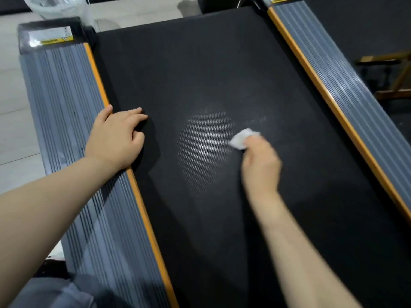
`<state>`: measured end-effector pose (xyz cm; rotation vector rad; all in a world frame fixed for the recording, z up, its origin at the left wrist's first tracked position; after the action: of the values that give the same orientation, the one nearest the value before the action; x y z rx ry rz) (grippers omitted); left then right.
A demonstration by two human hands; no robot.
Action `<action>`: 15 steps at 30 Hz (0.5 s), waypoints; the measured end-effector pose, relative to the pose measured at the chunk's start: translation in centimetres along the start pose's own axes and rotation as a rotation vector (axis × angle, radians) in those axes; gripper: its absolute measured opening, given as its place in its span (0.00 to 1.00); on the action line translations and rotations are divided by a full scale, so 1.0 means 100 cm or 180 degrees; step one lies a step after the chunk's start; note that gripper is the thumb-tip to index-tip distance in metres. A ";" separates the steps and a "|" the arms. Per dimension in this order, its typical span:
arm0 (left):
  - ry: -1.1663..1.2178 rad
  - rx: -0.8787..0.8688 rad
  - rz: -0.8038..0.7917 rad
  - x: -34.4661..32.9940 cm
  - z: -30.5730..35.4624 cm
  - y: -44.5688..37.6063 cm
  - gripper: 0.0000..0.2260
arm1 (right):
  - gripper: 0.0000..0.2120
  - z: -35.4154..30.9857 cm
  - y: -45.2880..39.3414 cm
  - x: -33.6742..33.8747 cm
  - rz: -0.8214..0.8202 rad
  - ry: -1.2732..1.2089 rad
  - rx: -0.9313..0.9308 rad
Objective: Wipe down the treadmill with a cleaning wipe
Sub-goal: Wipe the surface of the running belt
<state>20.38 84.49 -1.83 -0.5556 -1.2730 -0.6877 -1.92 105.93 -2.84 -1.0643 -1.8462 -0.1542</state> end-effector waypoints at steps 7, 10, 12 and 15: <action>-0.0063 0.0052 -0.0134 -0.004 0.003 0.005 0.21 | 0.13 -0.090 0.129 -0.049 -0.1632 -0.0771 0.1989; -0.0063 -0.0035 -0.0245 -0.010 0.018 0.034 0.24 | 0.14 -0.051 0.056 -0.025 -0.1348 -0.0426 0.1776; -0.0055 -0.0158 -0.0303 -0.014 0.029 0.057 0.26 | 0.14 0.001 -0.004 -0.002 -0.1152 0.0200 0.1038; -0.0063 -0.0163 -0.0309 -0.016 0.045 0.081 0.25 | 0.15 0.104 -0.069 0.053 -0.0275 0.0923 -0.0685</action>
<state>23.05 93.51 -2.43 -0.5463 -1.3105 -0.7992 -14.78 110.28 -1.90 -1.0465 -1.6376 -0.5409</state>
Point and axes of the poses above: each hand's wrist, its own y-axis away from the middle knuckle, its own x-axis out of the back of the hand, z = x × y, the point moved 2 cm from there along -y, towards the middle knuckle, and after that the axes turned 4 degrees about -x, right-handed, at the moved point
